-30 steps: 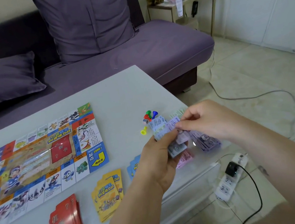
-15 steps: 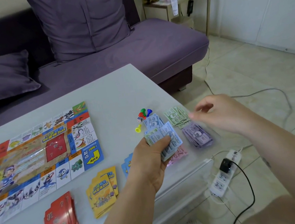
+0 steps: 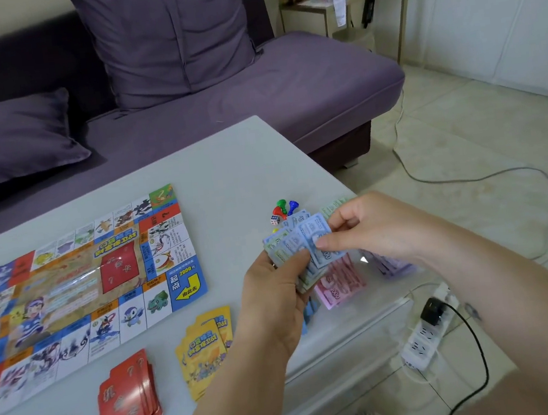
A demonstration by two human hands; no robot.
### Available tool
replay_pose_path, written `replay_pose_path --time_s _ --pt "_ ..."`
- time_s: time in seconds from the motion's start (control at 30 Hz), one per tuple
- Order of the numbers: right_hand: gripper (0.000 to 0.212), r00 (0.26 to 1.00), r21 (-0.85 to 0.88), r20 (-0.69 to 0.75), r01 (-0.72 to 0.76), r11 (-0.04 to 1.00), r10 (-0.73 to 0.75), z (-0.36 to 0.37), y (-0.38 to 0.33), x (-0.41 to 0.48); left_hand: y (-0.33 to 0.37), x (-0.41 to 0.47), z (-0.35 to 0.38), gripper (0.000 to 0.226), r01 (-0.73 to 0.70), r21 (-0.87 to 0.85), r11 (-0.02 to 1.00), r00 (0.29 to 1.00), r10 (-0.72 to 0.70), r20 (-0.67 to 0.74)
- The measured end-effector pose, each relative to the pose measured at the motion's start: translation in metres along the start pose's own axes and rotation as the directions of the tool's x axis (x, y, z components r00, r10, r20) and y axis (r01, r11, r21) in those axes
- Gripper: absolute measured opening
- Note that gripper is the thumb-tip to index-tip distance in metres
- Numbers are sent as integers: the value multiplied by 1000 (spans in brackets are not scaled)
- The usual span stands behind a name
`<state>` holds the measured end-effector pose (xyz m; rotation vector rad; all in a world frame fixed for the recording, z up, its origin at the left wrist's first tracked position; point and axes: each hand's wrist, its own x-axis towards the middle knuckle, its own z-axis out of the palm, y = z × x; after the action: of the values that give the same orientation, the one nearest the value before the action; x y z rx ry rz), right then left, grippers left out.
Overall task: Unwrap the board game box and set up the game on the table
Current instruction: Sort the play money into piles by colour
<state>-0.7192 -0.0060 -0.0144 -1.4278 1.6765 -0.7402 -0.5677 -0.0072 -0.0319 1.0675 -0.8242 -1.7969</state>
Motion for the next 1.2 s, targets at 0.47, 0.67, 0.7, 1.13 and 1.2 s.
replay_pose_path --time_s 0.47,0.67,0.7,1.13,1.2 --pt "31 975 94 -216 -26 995 46 21 -14 38 22 19 -14 7 97 -228 969 982 -130 -136" --pt "32 941 -205 -335 -110 973 35 28 -9 57 25 21 -27 26 77 -309 948 982 -127 -143" --pt "42 943 -313 -328 -166 935 58 31 -8 58 24 21 -28 27 70 -287 955 983 -114 -140" --pt "20 999 -20 -33 31 999 -31 21 -18 17 17 10 -11 10 38 -55 998 995 -42 -91" --pt "19 999 4 -53 12 1000 -11 17 -15 18 17 9 -7 13 61 -118 991 996 -69 -60"
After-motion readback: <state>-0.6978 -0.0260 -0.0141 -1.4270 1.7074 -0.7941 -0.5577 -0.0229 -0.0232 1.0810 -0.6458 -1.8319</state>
